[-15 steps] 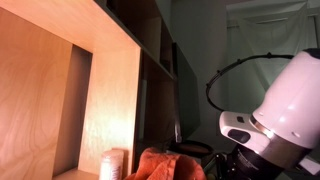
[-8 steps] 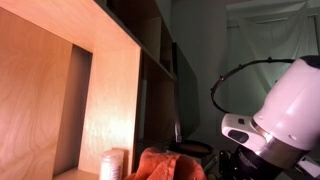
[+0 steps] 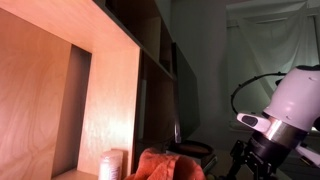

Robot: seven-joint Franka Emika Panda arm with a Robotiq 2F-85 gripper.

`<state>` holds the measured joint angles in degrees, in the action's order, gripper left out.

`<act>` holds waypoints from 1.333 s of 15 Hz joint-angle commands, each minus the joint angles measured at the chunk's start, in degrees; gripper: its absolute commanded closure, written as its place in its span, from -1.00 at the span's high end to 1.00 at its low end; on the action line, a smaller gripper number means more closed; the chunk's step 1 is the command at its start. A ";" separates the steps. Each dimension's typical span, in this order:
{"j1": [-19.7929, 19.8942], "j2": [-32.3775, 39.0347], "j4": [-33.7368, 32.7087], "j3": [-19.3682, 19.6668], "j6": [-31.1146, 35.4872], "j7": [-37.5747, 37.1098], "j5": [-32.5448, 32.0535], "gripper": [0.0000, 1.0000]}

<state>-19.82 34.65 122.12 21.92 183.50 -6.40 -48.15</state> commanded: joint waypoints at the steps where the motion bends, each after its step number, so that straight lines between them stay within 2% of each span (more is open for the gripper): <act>1: 0.31 -0.19 0.19 -0.24 0.04 0.00 0.00 0.76; 9: 0.06 -0.37 0.31 -0.64 0.04 0.00 0.11 0.76; 10: 0.06 -0.37 0.31 -0.64 0.04 0.00 0.11 0.94; 12: -0.78 -1.03 0.94 -0.21 0.98 0.03 -0.53 1.00; 14: -4.03 -2.45 2.10 3.09 3.37 -0.95 -2.07 1.00; 16: -8.73 -2.99 2.68 8.23 6.25 -2.23 -2.38 1.00; 18: -14.12 -2.91 3.35 14.69 9.81 -2.46 -1.19 1.00; 20: -16.85 -2.17 4.01 18.41 12.73 -2.17 0.44 1.00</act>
<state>-32.22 33.72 123.22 34.71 192.25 -7.79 -48.66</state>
